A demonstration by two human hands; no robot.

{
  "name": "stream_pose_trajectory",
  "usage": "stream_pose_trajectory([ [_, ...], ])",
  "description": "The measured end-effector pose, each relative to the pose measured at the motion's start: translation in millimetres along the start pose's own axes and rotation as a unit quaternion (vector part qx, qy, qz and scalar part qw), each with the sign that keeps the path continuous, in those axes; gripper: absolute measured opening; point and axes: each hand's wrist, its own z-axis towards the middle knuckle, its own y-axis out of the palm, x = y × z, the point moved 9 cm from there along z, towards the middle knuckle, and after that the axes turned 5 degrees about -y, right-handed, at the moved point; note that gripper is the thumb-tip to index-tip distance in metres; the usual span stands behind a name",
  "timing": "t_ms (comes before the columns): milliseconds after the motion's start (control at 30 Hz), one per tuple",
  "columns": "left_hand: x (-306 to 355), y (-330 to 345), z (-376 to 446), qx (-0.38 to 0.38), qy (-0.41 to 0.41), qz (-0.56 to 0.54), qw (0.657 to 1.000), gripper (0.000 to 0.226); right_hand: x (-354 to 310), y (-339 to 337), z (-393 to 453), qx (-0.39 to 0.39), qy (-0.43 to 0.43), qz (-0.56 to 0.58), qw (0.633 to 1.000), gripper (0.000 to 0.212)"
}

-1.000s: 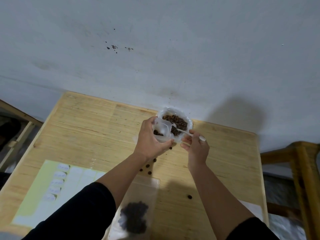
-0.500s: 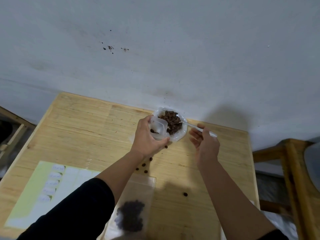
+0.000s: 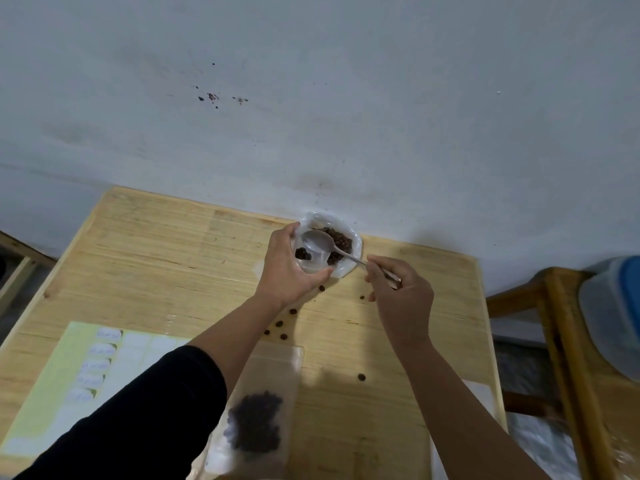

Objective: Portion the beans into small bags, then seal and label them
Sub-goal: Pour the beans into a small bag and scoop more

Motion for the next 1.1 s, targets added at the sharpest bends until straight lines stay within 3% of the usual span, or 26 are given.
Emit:
stream_pose_trajectory([
  [133,5,-2,-2,0.001,0.015,-0.001,1.0,0.097,13,-4,-12,-0.031,0.019,-0.073,0.997,0.009],
  [233,7,-1,-4,0.001,0.02,0.006,1.0,0.094,33,-9,-22,-0.029,0.082,-0.015,0.996,0.01],
  [367,2,-1,-8,0.007,0.015,0.01,1.0,0.095,75,-32,-31,0.088,0.206,0.104,0.969,0.012],
  [533,-6,4,-13,0.014,0.006,0.019,1.0,0.098,123,-43,-30,0.177,0.292,0.071,0.937,0.011],
  [733,-6,13,-18,0.015,0.004,0.015,1.0,0.097,144,-31,-15,0.108,0.279,-0.056,0.953,0.004],
  [833,-2,15,-22,0.016,0.008,0.007,1.0,0.095,145,-26,-6,0.058,0.244,-0.137,0.958,0.01],
  [1100,12,9,-37,0.027,0.017,0.018,0.999,0.095,135,-27,2,0.042,0.233,-0.187,0.953,0.02],
])
